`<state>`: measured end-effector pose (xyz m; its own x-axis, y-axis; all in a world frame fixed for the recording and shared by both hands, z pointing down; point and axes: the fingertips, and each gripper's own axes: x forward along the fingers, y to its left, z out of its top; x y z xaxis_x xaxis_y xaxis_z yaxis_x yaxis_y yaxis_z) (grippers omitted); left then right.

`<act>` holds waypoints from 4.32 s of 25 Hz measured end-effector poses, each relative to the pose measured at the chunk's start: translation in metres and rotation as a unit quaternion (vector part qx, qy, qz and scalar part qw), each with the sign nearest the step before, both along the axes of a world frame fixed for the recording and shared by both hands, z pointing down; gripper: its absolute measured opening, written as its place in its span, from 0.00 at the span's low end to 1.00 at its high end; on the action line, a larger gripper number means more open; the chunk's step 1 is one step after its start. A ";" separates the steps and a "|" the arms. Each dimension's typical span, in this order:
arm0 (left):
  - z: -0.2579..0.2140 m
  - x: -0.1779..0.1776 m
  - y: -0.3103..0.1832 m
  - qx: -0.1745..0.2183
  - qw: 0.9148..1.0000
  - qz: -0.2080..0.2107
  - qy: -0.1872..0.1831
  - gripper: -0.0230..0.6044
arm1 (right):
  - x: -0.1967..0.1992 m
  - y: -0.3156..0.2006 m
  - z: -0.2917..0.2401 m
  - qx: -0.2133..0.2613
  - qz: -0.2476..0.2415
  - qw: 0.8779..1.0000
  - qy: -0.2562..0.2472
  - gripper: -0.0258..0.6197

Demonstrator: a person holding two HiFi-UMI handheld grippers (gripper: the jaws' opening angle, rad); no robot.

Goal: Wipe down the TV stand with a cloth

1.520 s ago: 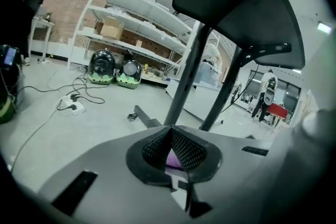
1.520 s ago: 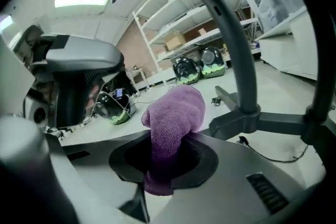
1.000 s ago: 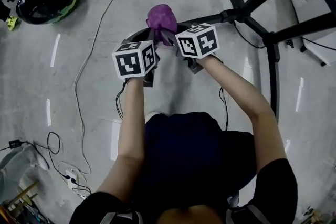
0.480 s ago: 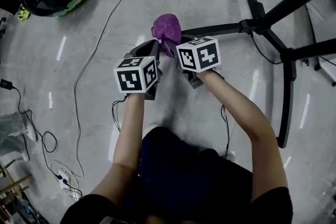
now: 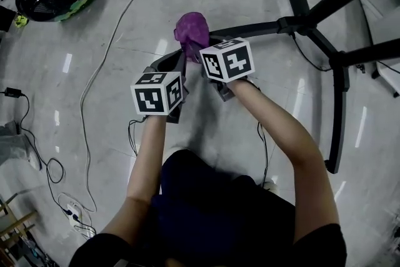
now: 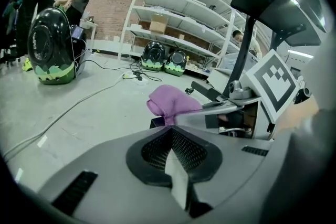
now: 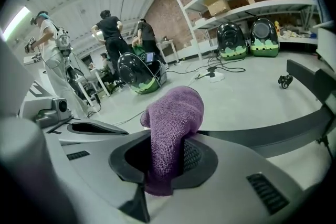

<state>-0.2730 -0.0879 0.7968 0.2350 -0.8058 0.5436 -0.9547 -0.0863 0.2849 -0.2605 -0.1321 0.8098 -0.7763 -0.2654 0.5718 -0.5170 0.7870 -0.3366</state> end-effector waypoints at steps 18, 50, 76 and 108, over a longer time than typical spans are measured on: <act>0.000 0.052 0.004 -0.005 0.999 0.051 0.016 0.05 | 0.105 -0.042 0.008 -0.007 0.119 0.992 0.039 0.18; -0.006 0.144 -0.006 -0.001 0.988 0.153 0.029 0.05 | 0.232 -0.110 -0.001 -0.013 0.283 0.959 0.027 0.18; -0.011 0.205 -0.010 0.002 0.976 0.219 0.008 0.05 | 0.312 -0.140 -0.010 -0.009 0.381 0.925 0.007 0.18; -0.010 0.260 -0.009 0.005 0.959 0.283 -0.021 0.05 | 0.386 -0.160 -0.020 -0.005 0.459 0.887 -0.037 0.18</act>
<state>-0.0133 -0.0969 0.7868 0.6136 -0.5606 0.5561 -0.7651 -0.5962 0.2433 0.1251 -0.2922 0.7894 -0.2702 -0.8008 0.5345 -0.9152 0.0413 -0.4008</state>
